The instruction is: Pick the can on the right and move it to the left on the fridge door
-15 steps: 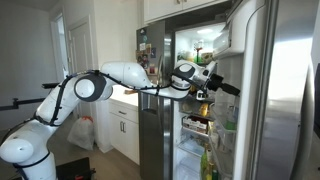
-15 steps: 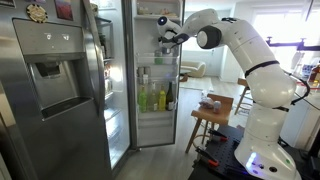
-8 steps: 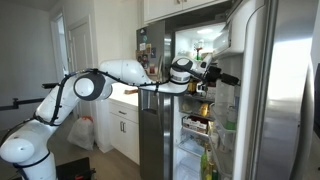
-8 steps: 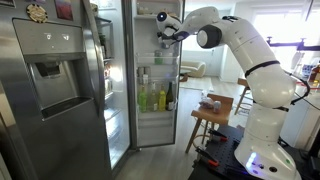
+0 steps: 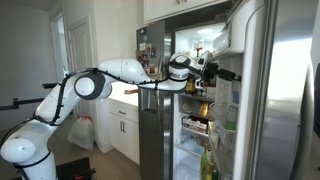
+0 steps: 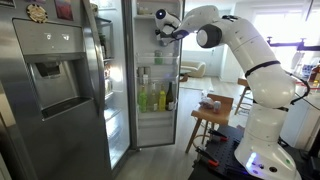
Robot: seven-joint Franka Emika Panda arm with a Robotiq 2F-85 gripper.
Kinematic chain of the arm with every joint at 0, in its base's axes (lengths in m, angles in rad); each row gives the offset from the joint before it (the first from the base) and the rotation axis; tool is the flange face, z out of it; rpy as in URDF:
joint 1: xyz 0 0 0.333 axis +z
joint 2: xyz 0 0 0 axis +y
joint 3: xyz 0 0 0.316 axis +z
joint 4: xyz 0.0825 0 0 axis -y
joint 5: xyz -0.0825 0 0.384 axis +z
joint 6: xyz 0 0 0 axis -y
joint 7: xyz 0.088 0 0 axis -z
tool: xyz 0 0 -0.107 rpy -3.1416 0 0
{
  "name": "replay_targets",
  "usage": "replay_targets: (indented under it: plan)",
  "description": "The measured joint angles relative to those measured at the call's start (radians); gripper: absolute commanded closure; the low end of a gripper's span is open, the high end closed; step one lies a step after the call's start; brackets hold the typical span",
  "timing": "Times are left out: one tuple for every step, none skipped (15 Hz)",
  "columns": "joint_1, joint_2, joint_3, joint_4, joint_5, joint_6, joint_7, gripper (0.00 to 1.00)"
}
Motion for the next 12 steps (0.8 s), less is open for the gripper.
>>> replay_targets:
  plan:
    - [0.008,0.003,0.002,0.004,0.000,0.000,0.000,0.51]
    - [0.017,0.008,0.003,0.011,0.000,0.001,0.000,0.51]
    - [0.026,0.015,0.005,0.018,0.000,0.001,0.000,0.51]
    - [0.035,0.024,0.008,0.027,0.000,0.002,0.000,0.51]
    - [0.042,0.033,0.011,0.037,0.000,0.002,-0.001,0.51]
    - [0.049,0.043,0.014,0.048,0.000,0.003,-0.001,0.51]
    - [0.056,0.054,0.015,0.060,0.000,0.004,-0.002,0.51]
    - [0.062,0.067,0.017,0.074,0.000,0.004,-0.002,0.51]
    - [0.066,0.079,0.018,0.088,0.000,0.005,-0.003,0.51]
    - [0.069,0.091,0.019,0.102,0.001,0.005,-0.003,0.51]
    - [0.069,0.104,0.022,0.117,0.001,0.006,-0.004,0.51]
    - [0.069,0.116,0.026,0.130,0.003,0.006,-0.005,0.51]
